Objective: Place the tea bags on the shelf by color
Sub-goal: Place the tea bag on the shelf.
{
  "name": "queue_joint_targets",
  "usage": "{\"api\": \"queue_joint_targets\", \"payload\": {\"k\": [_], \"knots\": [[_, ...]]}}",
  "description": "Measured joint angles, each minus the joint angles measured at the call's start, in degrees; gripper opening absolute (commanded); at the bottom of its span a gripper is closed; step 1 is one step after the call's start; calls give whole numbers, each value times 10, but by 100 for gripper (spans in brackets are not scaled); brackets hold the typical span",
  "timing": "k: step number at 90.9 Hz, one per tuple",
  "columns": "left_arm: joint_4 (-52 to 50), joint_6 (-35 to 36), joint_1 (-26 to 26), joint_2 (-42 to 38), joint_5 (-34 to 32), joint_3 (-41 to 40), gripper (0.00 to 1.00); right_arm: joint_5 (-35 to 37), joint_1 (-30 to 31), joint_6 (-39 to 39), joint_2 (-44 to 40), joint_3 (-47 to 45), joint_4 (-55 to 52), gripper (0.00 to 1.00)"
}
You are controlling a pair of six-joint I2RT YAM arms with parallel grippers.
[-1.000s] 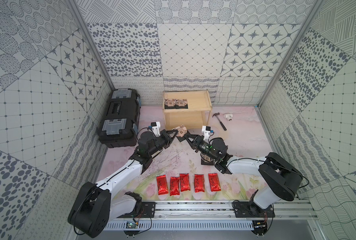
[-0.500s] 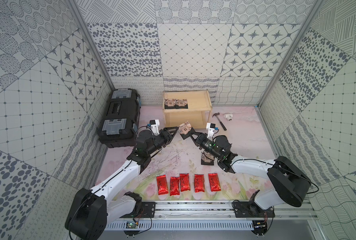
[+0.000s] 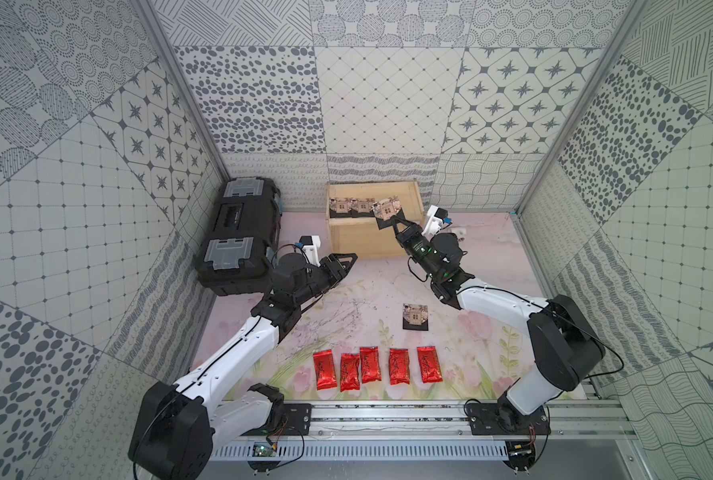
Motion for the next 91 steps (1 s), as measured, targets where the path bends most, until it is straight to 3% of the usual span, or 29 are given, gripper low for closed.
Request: {"api": "queue_joint_targets", "payload": {"k": [54,91], "knots": [[-37,42,4,-5,-2,0,51,76,-4,-57,130,177,-97,0],[-37,49,10,-5,-2,-5,51,94,-7,-72,153,196,-135,1]]}}
